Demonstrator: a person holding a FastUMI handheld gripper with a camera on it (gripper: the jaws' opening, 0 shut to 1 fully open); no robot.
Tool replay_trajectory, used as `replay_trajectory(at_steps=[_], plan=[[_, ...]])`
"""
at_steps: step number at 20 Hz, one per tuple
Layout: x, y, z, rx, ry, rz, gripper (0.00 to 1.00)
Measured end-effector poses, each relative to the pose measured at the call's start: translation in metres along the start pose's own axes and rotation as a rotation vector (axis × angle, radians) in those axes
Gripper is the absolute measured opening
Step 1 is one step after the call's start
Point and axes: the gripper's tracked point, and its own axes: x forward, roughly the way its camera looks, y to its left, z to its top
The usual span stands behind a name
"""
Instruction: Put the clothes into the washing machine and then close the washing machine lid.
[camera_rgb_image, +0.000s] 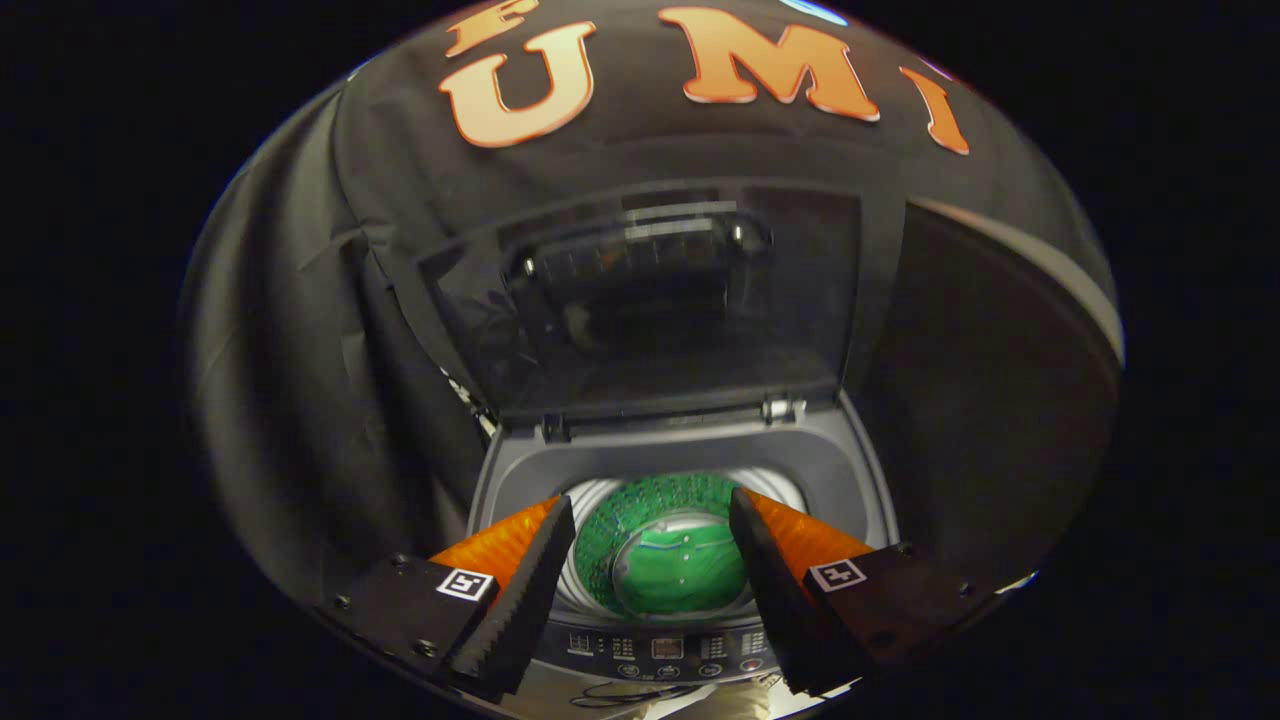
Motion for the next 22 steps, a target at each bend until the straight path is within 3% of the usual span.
replay_trajectory(at_steps=[6,12,16,22], plan=[[-0.042,0.008,0.111,-0.037,-0.224,0.025,0.99],[-0.026,0.003,0.211,-0.127,-0.381,0.019,0.98],[0.009,-0.004,0.234,-0.175,-0.368,0.007,0.99],[0.069,-0.011,0.238,-0.143,-0.288,0.001,0.99]])
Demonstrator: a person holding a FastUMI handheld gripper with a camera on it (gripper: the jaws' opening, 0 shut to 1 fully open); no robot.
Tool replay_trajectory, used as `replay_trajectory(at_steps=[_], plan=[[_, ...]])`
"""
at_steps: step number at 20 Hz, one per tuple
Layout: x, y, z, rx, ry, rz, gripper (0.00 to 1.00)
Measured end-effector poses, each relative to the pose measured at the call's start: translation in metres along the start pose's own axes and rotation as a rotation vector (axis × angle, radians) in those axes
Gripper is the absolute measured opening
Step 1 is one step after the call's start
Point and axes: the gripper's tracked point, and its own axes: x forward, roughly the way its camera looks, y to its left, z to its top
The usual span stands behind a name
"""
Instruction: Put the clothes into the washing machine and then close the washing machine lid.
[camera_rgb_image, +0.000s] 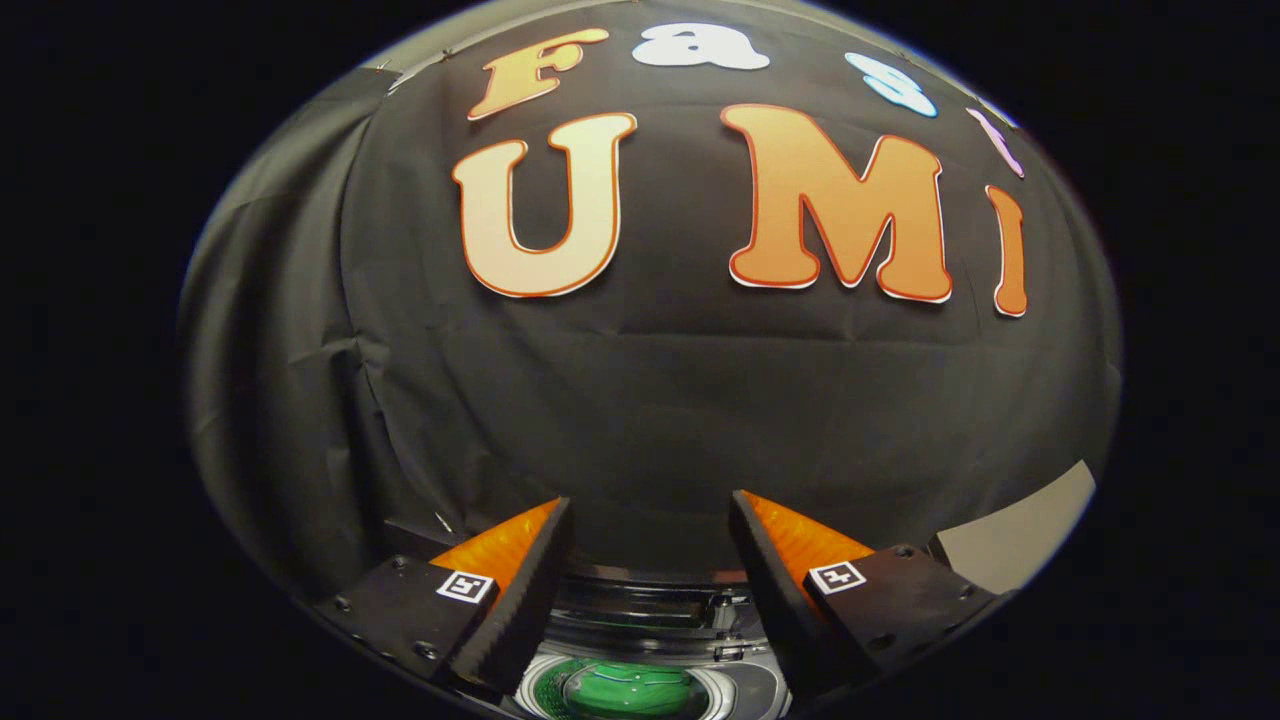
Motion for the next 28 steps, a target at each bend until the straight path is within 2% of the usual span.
replay_trajectory(at_steps=[9,12,20,28], plan=[[0.043,-0.009,-0.033,0.085,0.063,-0.03,0.98],[0.049,-0.01,-0.036,0.055,0.048,-0.048,0.97],[0.028,-0.01,-0.037,0.046,-0.063,-0.043,0.98],[-0.008,-0.006,-0.051,0.038,-0.089,-0.05,0.98]])
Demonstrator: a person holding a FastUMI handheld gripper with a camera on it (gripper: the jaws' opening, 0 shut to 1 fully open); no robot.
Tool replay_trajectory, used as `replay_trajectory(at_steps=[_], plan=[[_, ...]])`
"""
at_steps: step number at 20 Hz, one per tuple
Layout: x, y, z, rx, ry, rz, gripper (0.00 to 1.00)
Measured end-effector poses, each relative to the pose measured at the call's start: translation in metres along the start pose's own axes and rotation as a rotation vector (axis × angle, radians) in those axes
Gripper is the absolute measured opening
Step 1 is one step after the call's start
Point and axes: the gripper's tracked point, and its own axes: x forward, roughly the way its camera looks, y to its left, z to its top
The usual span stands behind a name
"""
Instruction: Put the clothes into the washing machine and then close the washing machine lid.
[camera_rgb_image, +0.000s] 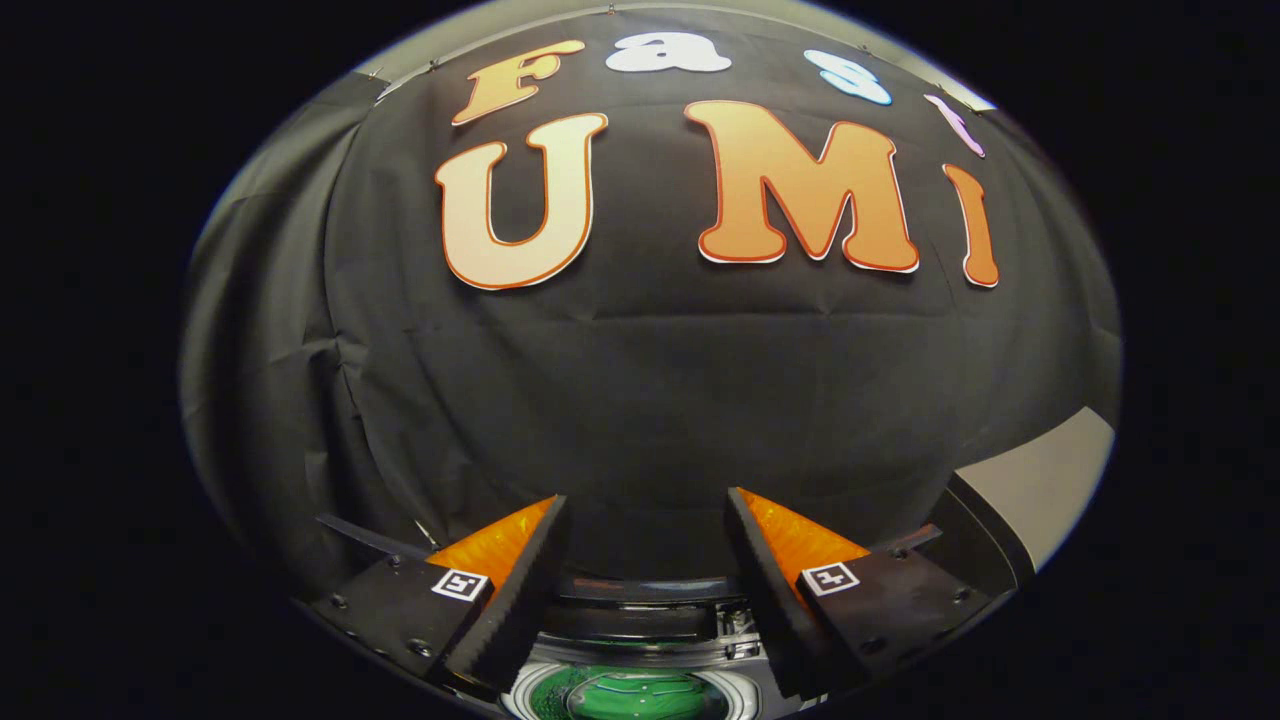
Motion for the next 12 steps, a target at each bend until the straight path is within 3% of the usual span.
replay_trajectory(at_steps=[12], plan=[[-0.062,0.003,-0.034,-0.007,0.006,-0.022,0.98]])
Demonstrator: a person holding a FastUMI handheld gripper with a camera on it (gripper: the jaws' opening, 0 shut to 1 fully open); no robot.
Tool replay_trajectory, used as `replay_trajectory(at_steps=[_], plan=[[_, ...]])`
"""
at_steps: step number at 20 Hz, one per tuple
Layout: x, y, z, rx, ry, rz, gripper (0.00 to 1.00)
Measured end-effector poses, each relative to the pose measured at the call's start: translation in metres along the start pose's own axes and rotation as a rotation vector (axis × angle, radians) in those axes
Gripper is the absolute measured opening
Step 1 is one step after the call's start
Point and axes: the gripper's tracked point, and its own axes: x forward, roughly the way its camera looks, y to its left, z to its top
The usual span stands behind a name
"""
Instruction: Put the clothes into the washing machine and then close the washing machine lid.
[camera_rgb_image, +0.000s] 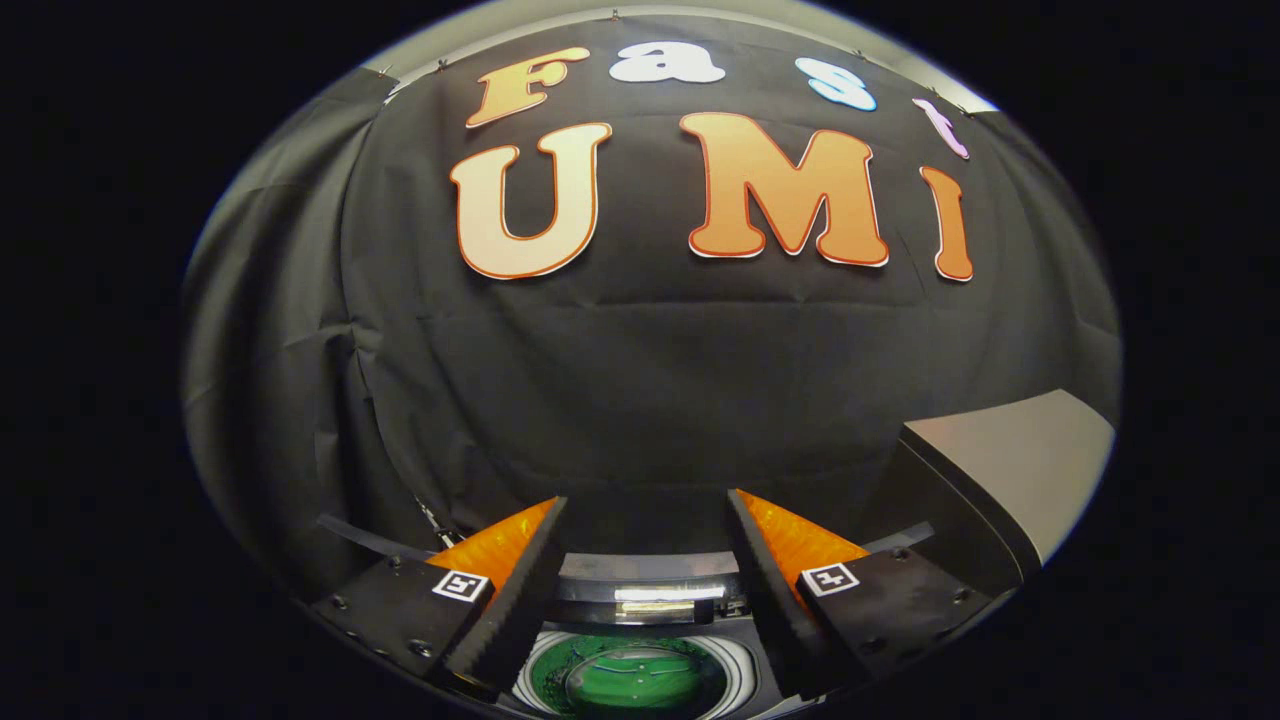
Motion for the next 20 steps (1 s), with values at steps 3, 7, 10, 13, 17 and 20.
replay_trajectory(at_steps=[3,7,10,13,17,20], plan=[[-0.012,0.001,-0.007,-0.001,-0.008,0.005,0.98],[-0.022,0.002,-0.02,-0.002,0.003,0.017,0.98],[-0.033,0.001,-0.033,0.001,0.024,0.02,0.98],[-0.046,0.002,-0.06,0.013,0.076,0.04,0.98],[-0.054,-0.005,-0.09,0.042,0.144,0.027,0.98],[-0.056,-0.008,-0.102,0.05,0.175,0.016,0.98]])
